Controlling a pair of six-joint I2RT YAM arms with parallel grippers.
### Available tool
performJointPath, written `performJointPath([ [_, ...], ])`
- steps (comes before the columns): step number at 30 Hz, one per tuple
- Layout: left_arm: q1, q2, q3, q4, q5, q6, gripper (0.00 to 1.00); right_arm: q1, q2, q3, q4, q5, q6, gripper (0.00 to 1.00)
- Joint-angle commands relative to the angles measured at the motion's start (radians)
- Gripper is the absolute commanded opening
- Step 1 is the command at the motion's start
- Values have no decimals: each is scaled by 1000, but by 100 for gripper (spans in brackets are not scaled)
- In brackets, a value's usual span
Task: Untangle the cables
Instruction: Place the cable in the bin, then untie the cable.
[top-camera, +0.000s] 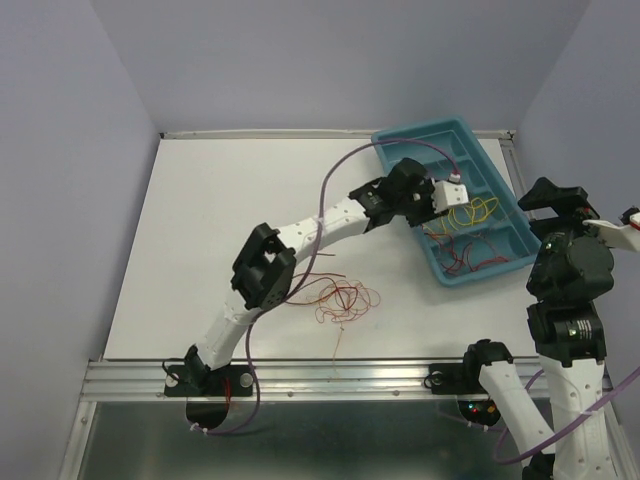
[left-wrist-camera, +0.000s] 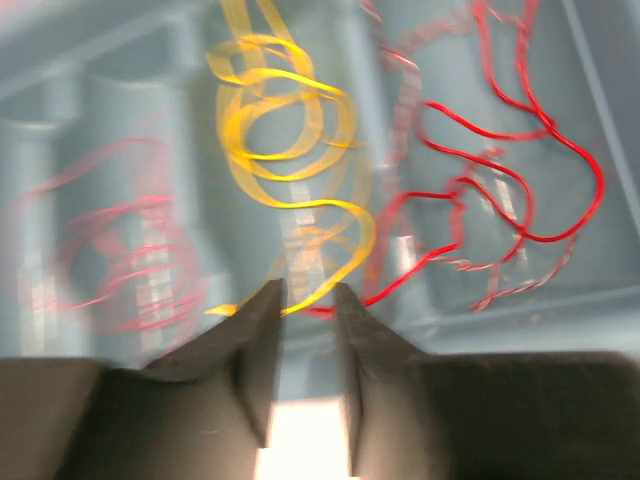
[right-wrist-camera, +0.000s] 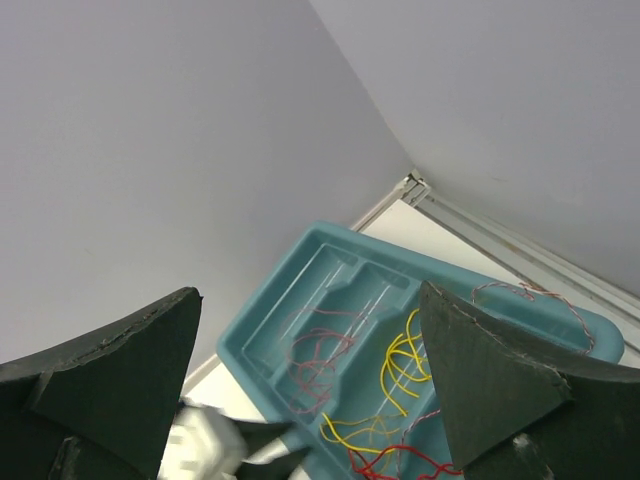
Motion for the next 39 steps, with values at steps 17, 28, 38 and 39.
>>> performJointPath([
  [17, 464, -1169, -994, -39, 158, 98, 73, 459, 572, 52, -201, -676, -202, 81],
  [28, 492, -1266, -1213, -69, 326, 171, 73, 750, 790, -71, -137, -517, -139, 58],
  [38, 480, -1135, -1193, -86, 417, 203, 71, 777, 812, -180, -55, -548, -101, 43],
  [39, 477, -1121, -1193, -79, 420, 203, 70, 776, 827, -181, -40, -548, -101, 40],
])
